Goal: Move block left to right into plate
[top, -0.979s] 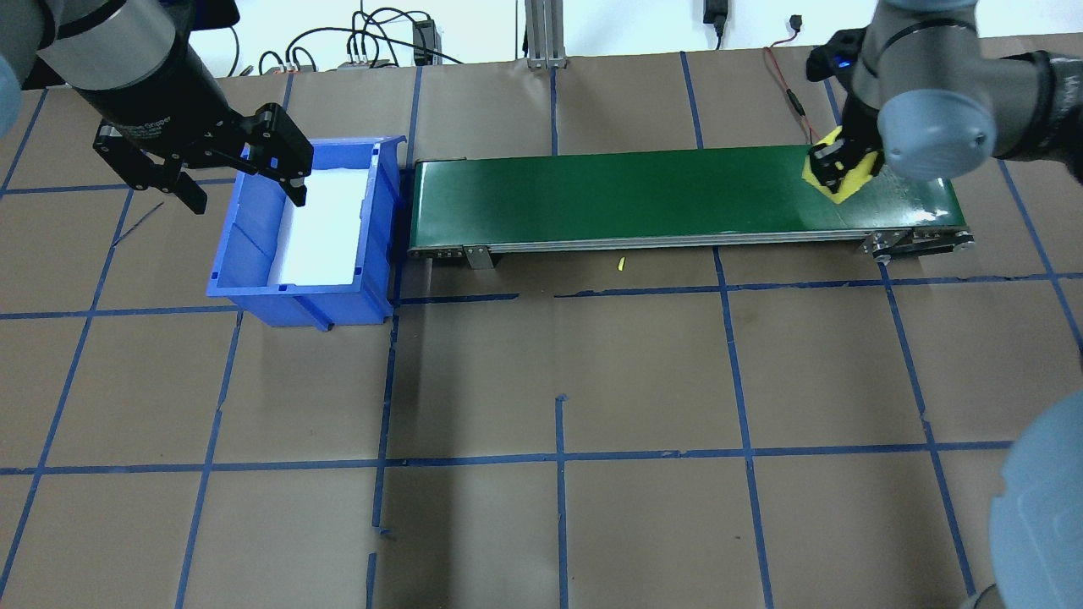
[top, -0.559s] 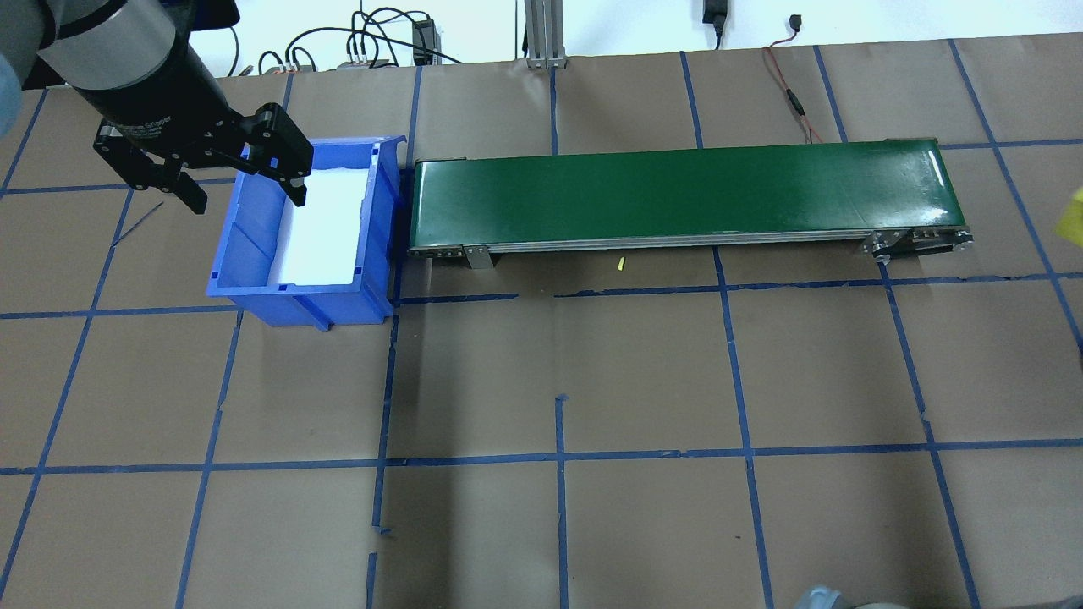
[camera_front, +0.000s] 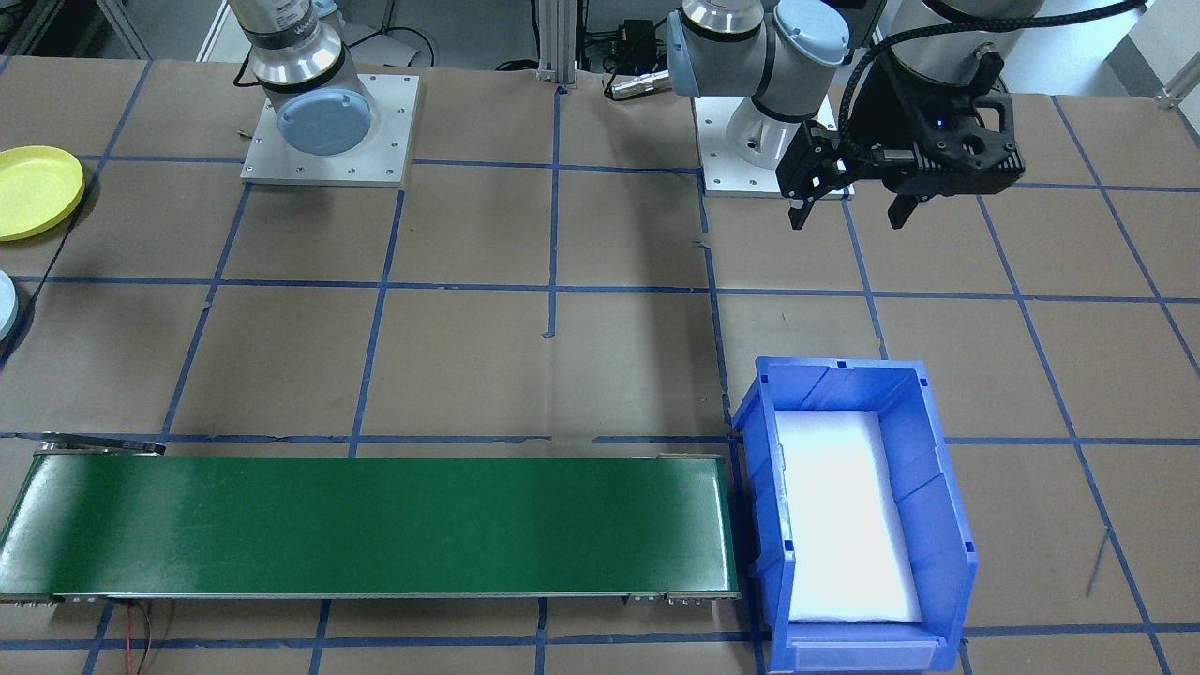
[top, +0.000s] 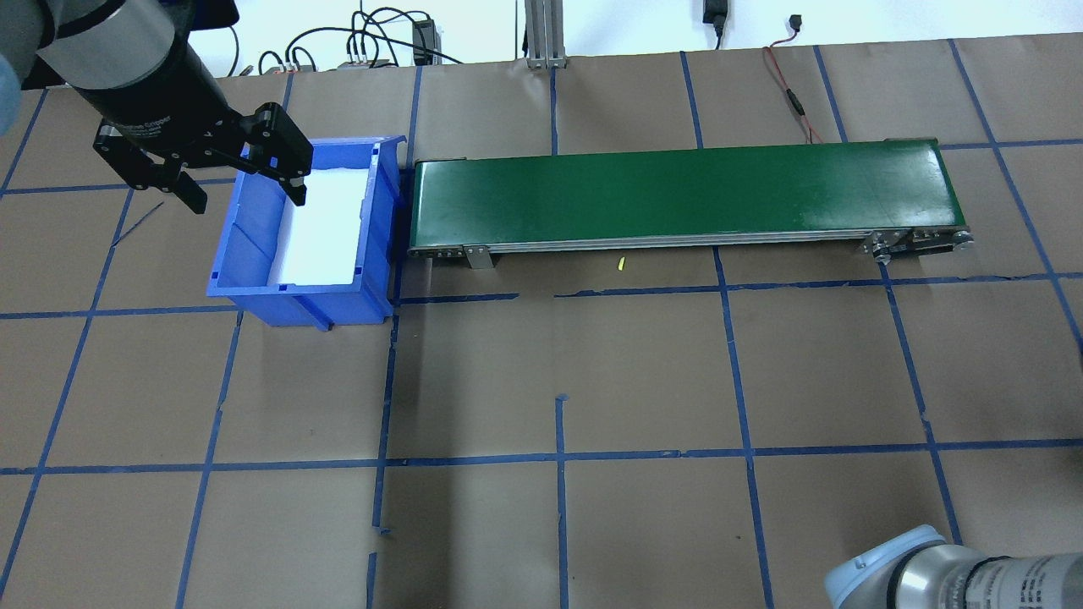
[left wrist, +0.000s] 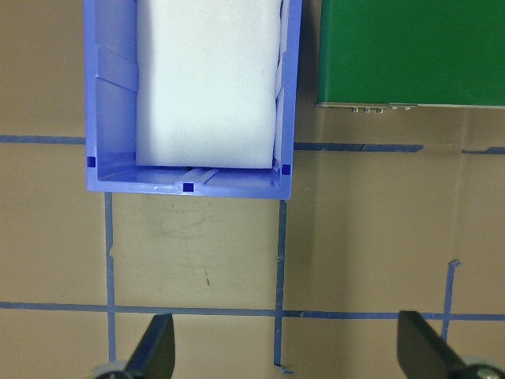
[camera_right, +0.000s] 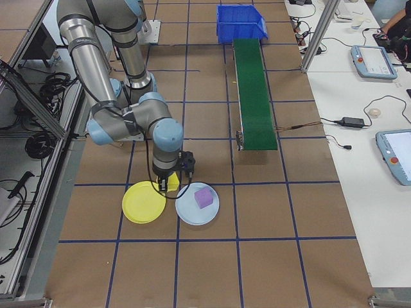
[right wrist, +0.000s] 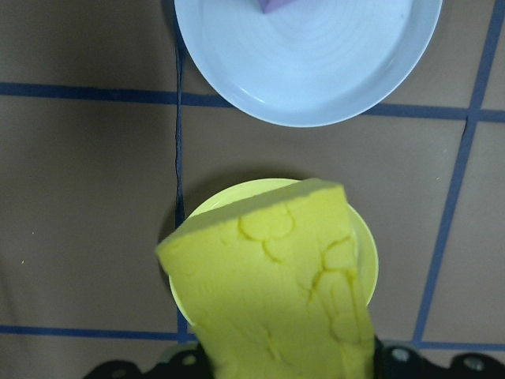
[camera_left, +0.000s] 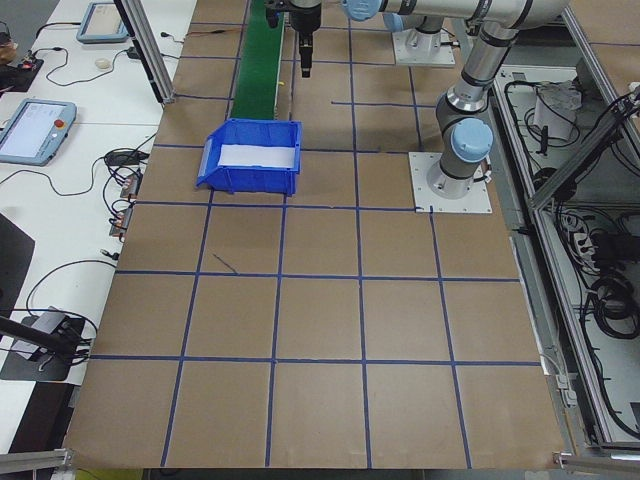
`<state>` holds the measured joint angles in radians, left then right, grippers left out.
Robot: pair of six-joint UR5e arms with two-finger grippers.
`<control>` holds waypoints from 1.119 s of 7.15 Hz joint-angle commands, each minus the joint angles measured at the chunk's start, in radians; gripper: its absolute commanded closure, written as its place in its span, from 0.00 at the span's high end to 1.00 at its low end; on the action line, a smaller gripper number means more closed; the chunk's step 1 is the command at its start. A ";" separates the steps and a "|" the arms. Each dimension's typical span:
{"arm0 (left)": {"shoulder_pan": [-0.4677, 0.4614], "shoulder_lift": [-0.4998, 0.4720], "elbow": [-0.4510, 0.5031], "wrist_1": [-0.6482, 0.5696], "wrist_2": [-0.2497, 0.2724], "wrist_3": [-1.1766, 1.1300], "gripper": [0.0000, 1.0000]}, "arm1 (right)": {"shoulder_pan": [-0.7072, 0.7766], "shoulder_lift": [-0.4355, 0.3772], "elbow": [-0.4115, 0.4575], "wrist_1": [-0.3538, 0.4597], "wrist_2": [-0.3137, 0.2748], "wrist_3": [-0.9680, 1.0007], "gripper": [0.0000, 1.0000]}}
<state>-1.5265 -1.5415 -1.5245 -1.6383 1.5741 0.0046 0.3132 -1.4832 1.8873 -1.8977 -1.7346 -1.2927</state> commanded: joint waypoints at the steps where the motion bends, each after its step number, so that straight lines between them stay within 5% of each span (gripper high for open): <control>1: 0.000 0.000 0.000 0.000 -0.002 -0.001 1.00 | -0.135 0.033 0.161 -0.120 0.111 -0.088 0.31; 2: 0.000 0.000 0.000 0.000 -0.002 -0.002 1.00 | -0.143 0.091 0.183 -0.194 0.119 -0.103 0.53; 3: 0.000 0.000 0.000 0.000 -0.002 0.000 1.00 | -0.158 0.137 0.171 -0.204 0.130 -0.175 0.97; 6: 0.000 0.000 0.000 0.000 -0.002 0.000 1.00 | -0.128 0.104 0.119 -0.173 0.130 -0.093 1.00; 8: 0.000 0.000 0.000 0.000 -0.002 0.000 1.00 | 0.078 -0.010 0.077 -0.066 0.129 0.079 1.00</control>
<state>-1.5255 -1.5417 -1.5248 -1.6383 1.5724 0.0045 0.2628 -1.4231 1.9931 -2.0293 -1.6079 -1.3424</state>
